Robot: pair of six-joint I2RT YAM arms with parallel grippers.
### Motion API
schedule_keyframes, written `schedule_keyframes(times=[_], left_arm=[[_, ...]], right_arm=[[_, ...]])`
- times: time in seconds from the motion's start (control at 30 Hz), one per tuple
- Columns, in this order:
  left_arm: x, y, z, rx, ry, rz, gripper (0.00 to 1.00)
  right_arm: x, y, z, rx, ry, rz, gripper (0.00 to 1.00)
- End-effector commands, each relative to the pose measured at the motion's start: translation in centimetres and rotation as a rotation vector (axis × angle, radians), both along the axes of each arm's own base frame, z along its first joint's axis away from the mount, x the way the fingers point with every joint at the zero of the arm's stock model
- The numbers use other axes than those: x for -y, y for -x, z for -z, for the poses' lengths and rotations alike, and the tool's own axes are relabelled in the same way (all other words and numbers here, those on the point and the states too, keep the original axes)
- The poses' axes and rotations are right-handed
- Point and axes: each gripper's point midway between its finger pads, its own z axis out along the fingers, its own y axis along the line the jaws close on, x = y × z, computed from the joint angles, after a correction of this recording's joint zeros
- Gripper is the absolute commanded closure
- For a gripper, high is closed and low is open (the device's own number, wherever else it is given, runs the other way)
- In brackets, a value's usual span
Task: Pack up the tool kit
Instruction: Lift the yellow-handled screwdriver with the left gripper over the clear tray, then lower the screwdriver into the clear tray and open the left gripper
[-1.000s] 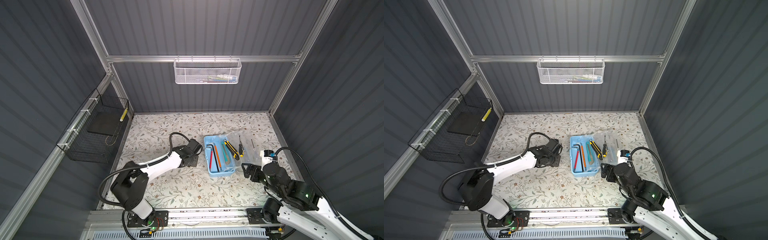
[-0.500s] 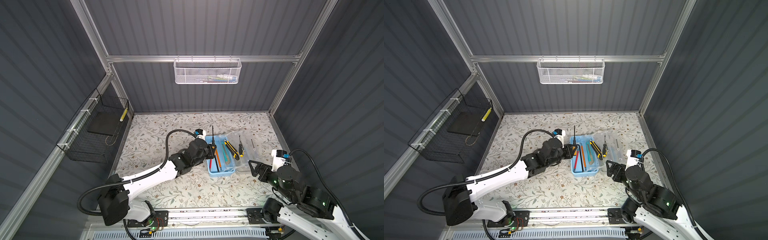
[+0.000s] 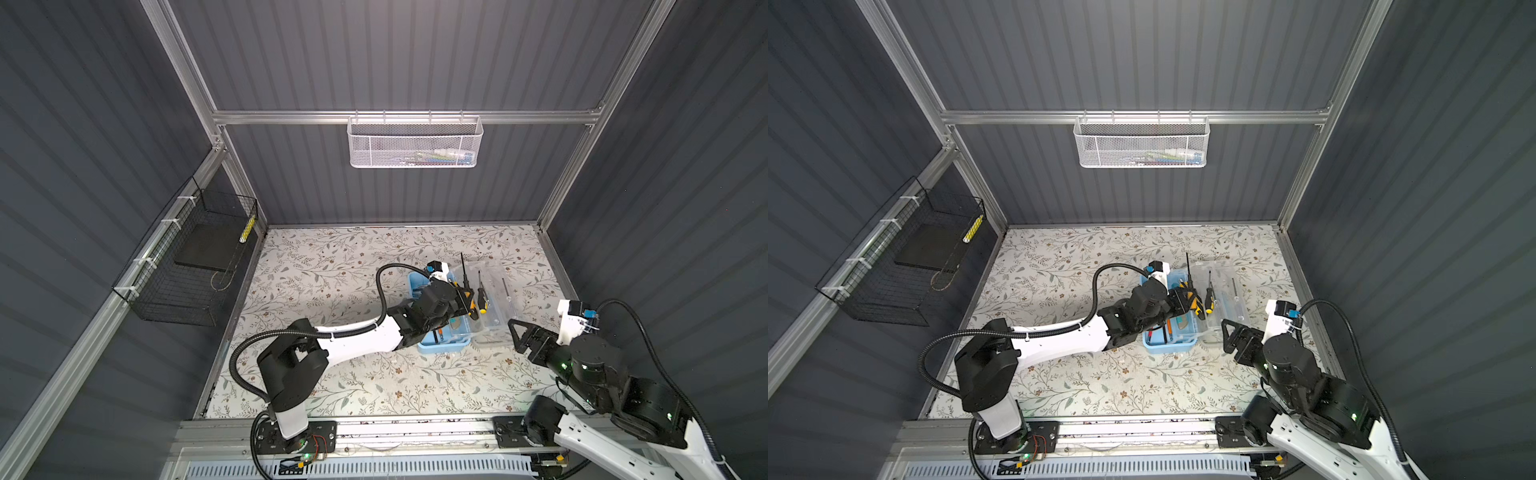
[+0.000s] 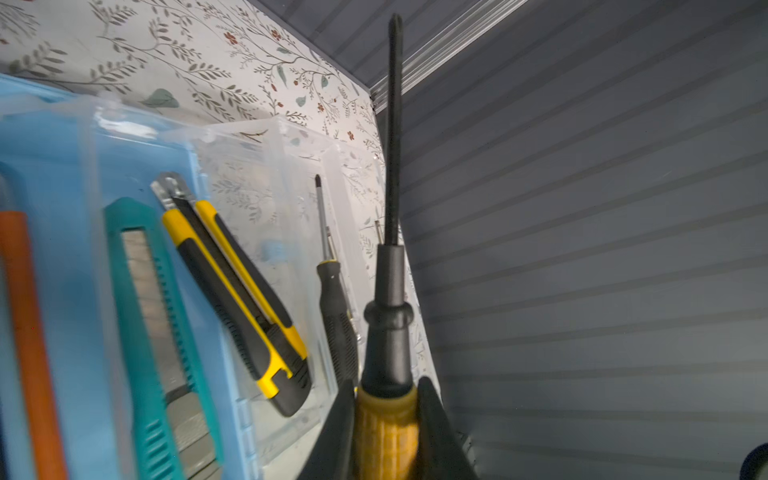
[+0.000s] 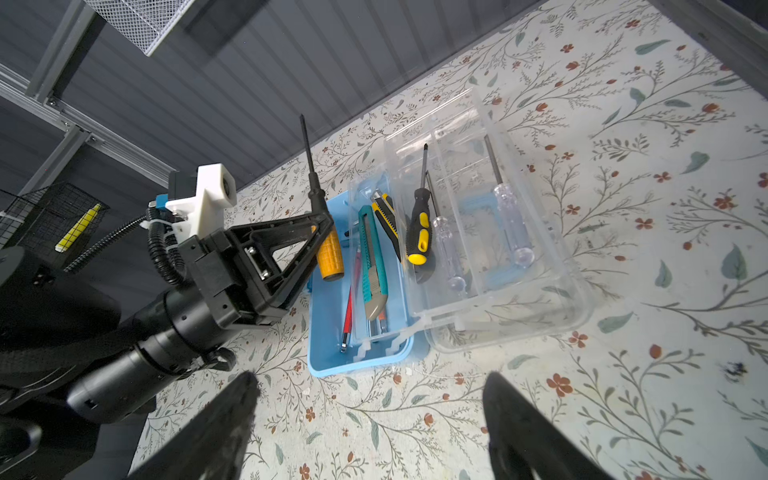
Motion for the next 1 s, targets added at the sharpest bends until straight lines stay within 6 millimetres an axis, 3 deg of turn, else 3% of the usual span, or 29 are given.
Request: schedule_keyframes(times=[0.0,0.17,0.37,0.97], left_arm=[[2.5,-0.2,-1.8,0.011,0.058,0.028,1.0],[4.3,-0.4,-0.1,-0.009,0.048,0.038,1.0],[6.4,-0.6,0.2,-0.015,0.064,0.067,1.0],[9.6,-0.5,2.8,-0.061,0.08,0.104,1.0]], right_arm=[[0.8,0.2,-0.4,0.003,0.027,0.018,0.16],[1.0,0.4,-0.4,0.001,0.035,0.016,0.16],[1.1,0.4,0.0,-0.007,0.043,0.019,0.16],[0.9,0.4,1.2,-0.027,0.037,0.019,0.16]])
